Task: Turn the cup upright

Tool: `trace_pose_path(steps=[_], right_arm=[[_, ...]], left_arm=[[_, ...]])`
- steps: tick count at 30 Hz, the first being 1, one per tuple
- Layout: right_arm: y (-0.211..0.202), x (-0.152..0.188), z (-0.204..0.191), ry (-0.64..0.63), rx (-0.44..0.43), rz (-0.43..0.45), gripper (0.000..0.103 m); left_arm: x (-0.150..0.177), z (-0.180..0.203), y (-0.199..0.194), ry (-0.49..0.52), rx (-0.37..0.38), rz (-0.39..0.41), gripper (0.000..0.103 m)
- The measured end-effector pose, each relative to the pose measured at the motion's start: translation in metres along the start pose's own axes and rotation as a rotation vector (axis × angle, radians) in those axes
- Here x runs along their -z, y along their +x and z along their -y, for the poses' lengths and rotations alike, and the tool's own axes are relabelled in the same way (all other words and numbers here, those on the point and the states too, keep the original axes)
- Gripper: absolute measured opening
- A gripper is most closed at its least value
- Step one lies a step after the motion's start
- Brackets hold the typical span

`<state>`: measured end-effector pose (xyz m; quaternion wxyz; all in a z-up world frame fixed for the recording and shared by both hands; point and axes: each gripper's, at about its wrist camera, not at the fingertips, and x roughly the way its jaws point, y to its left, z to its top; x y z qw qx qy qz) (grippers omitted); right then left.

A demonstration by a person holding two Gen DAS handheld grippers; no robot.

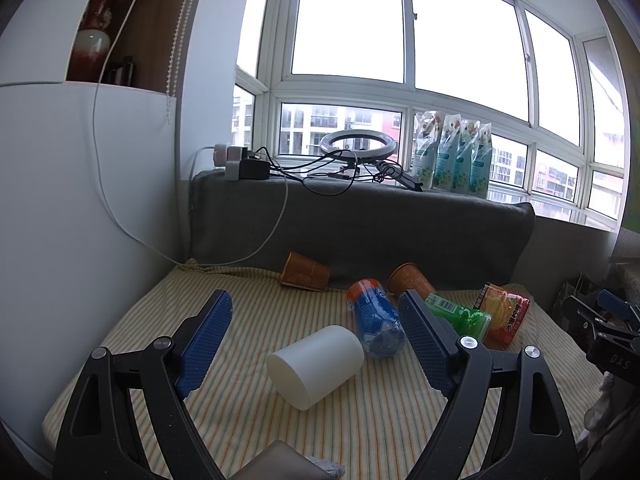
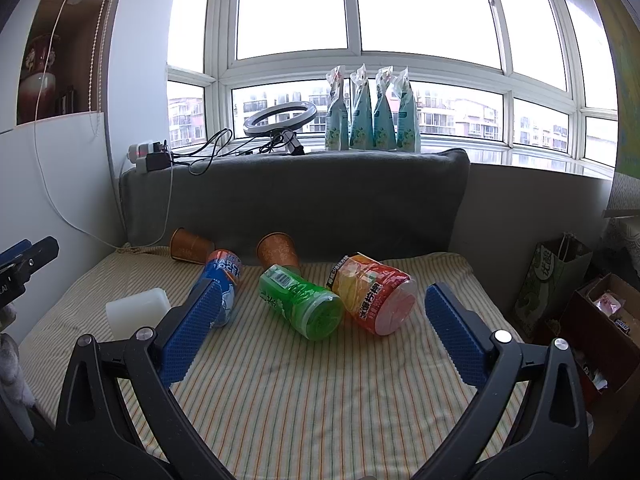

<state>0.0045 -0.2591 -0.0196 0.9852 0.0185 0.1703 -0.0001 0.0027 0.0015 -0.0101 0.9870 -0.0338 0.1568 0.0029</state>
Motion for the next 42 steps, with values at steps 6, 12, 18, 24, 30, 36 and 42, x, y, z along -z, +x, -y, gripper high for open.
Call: trace_pose_path(steps=[6,12,18,24,30,36,42], right_arm=[[0.002,0.0,-0.002,-0.004,-0.001,-0.001,0.103],[0.004,0.002,-0.003,-0.006,-0.002,-0.005,0.103],[0.01,0.005,-0.008,-0.012,-0.003,-0.009,0.103],[0.019,0.004,-0.01,-0.018,-0.01,-0.021,0.103],[0.029,0.002,-0.011,-0.016,-0.021,-0.035,0.103],[0.043,0.0,-0.013,-0.02,-0.037,-0.061,0.103],[0.066,-0.008,-0.012,-0.014,-0.093,-0.106,0.103]], left_arm=[[0.0,0.0,-0.001,-0.001,-0.001,0.0,0.085],[0.0,0.0,-0.001,-0.004,-0.001,-0.001,0.085],[0.0,-0.001,-0.001,-0.007,0.004,-0.008,0.085],[-0.001,-0.002,0.003,-0.008,0.009,-0.018,0.085],[0.002,-0.001,0.009,-0.005,0.017,-0.04,0.085],[0.006,-0.002,0.016,-0.005,0.023,-0.068,0.085],[0.01,-0.003,0.022,-0.007,0.025,-0.091,0.085]])
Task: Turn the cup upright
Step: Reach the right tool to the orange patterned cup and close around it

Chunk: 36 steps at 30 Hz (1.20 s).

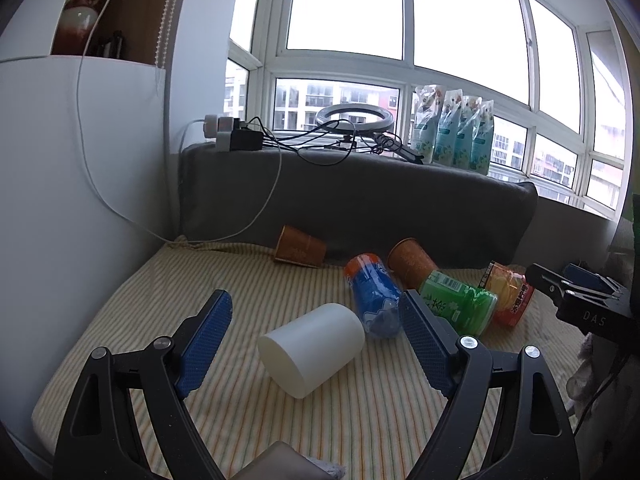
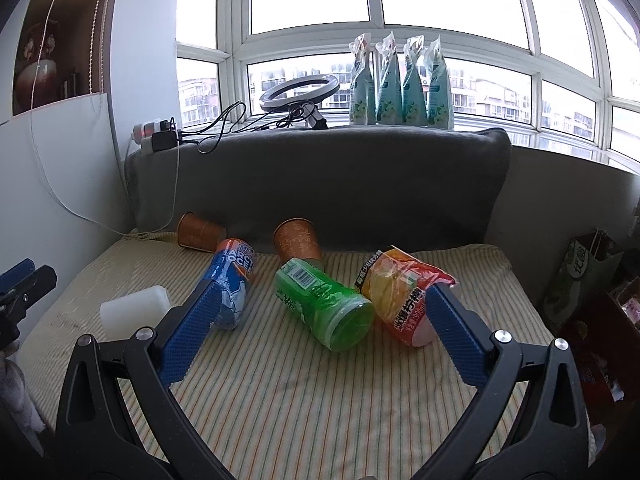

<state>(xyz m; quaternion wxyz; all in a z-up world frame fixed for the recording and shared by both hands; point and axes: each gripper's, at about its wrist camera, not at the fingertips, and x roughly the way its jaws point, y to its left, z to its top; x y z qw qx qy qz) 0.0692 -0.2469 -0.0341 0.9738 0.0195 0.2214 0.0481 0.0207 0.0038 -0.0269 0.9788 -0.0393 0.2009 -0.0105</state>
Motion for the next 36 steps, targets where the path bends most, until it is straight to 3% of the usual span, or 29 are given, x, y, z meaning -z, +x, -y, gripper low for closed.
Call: trace_pose_path(steps=[8,15,23,36], right_arm=[[0.047,-0.02,-0.003,-0.011,-0.098,-0.094,0.103],[0.107,-0.035,0.002,0.029,-0.183,-0.24,0.103],[0.165,-0.054,0.0,0.032,-0.204,-0.362,0.101],[0.26,-0.064,-0.016,-0.032,-0.157,-0.574,0.097]], left_arm=[[0.007,0.001,0.009,0.006,0.027,-0.052,0.085],[0.017,0.004,0.018,0.027,0.07,-0.115,0.085],[0.029,0.004,0.023,0.025,0.092,-0.162,0.085],[0.033,-0.006,0.025,-0.004,0.092,-0.177,0.085]])
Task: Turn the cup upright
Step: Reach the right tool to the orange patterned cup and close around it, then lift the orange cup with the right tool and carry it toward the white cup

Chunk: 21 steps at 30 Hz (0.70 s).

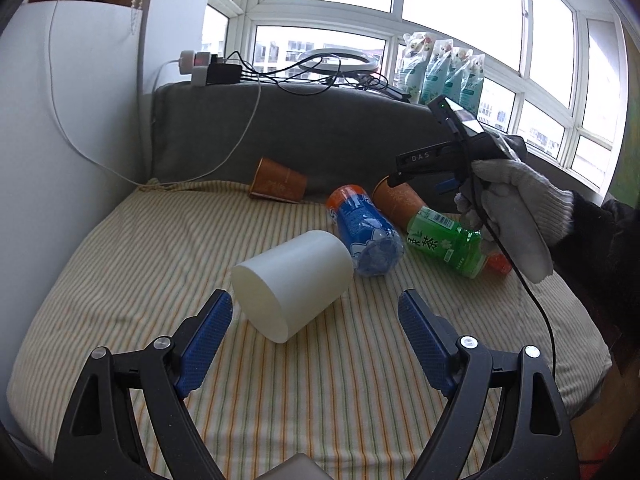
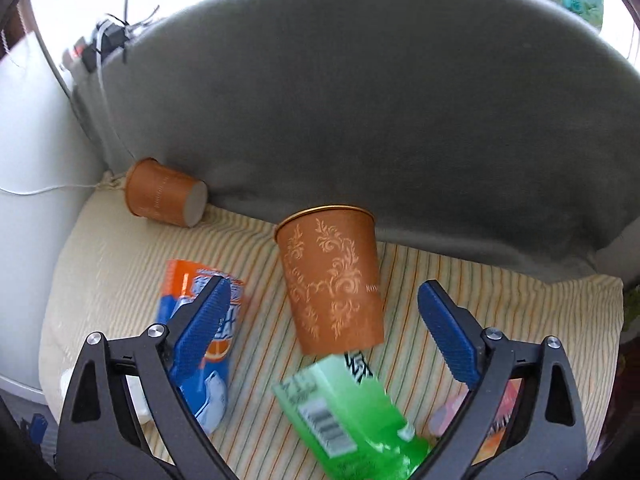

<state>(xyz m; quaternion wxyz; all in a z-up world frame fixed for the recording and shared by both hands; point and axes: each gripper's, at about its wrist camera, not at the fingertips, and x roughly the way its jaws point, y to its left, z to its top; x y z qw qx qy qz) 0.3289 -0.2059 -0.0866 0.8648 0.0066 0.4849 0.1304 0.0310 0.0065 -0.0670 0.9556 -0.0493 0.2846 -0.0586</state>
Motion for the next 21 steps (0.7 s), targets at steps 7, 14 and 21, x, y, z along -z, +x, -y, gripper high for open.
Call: trace_pose_path(steps=[7,14,21], right_arm=[[0.03,-0.012,0.004,0.015,0.032,-0.082,0.093],[0.051,-0.015,-0.006,-0.012,0.052,-0.15,0.076],[0.058,-0.015,-0.007,-0.017,0.037,-0.16,0.067]], left_arm=[[-0.001,-0.008,-0.001,-0.009,-0.016,0.009,0.085],[-0.002,-0.008,-0.001,-0.012,-0.016,0.01,0.085],[-0.002,-0.009,-0.003,-0.013,-0.025,0.015,0.085]])
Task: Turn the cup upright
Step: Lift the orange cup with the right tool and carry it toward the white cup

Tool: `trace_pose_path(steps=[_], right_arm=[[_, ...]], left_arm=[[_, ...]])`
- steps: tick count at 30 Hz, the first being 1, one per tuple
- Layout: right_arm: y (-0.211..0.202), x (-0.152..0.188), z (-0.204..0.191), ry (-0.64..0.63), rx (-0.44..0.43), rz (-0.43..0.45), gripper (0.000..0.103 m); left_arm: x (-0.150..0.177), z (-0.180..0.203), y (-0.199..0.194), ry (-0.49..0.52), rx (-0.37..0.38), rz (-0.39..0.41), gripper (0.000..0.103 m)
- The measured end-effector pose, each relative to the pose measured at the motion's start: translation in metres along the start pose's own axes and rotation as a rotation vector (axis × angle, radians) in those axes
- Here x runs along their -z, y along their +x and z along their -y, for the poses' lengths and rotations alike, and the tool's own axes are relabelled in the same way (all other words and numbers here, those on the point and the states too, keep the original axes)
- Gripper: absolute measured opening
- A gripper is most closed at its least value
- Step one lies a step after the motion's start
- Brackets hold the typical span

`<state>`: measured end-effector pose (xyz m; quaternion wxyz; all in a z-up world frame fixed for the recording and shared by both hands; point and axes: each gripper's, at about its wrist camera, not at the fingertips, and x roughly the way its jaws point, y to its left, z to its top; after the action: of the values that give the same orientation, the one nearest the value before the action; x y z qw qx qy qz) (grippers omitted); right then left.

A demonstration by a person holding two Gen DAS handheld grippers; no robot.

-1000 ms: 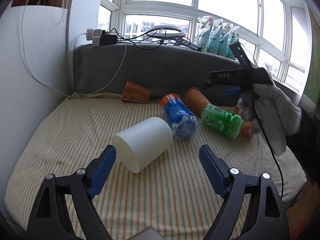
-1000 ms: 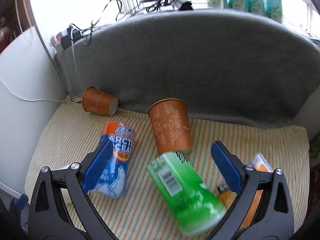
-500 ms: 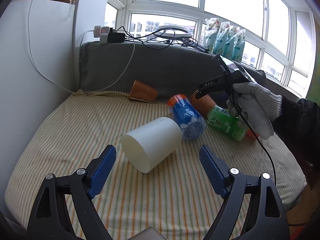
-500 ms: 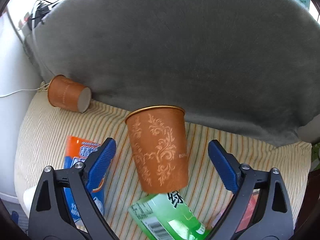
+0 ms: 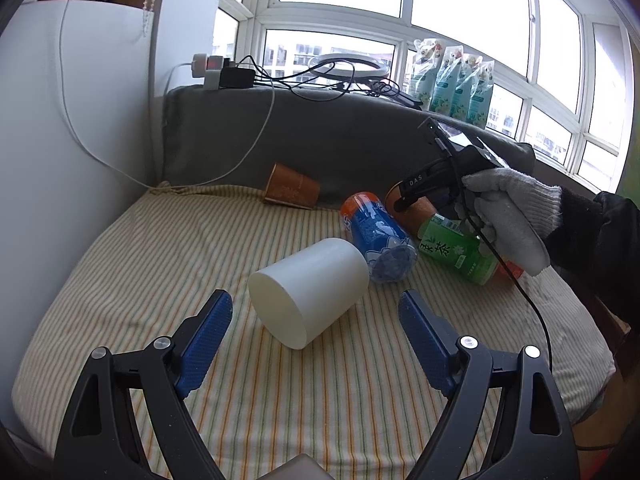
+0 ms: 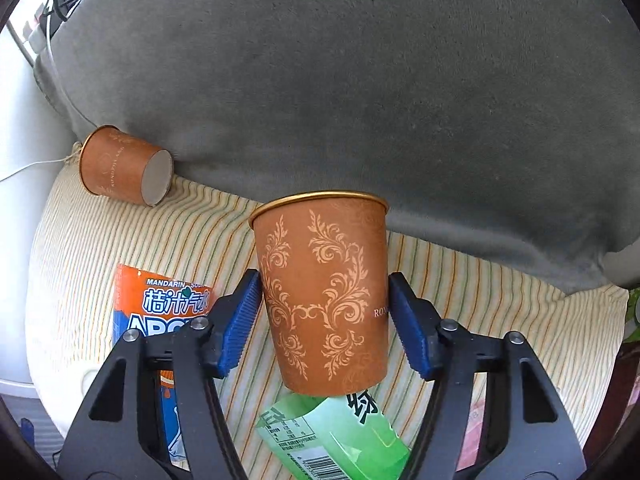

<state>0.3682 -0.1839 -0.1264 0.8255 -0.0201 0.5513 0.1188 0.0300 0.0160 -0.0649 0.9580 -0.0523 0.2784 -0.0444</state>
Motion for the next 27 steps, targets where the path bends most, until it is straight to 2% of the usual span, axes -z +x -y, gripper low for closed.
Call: trace_pose_path(steps=[8,15,19,27], right_arm=[[-0.019,-0.009,-0.001,0.017,-0.007,0.099,0.066],[-0.064,-0.011,-0.004,0.035,-0.062,0.192,0.066],[-0.098,0.006,-0.008,0.011,-0.105,0.211,0.066],[-0.136,0.069,-0.018,-0.005,-0.206,0.205,0.066]], left_arm=[[0.001,0.0,-0.004,0.004,-0.008,0.008,0.085],[0.0,-0.001,-0.01,0.005,-0.02,0.015,0.085],[-0.001,0.0,-0.013,0.007,-0.017,0.014,0.085],[0.0,0.004,-0.017,0.007,-0.014,0.0,0.085]])
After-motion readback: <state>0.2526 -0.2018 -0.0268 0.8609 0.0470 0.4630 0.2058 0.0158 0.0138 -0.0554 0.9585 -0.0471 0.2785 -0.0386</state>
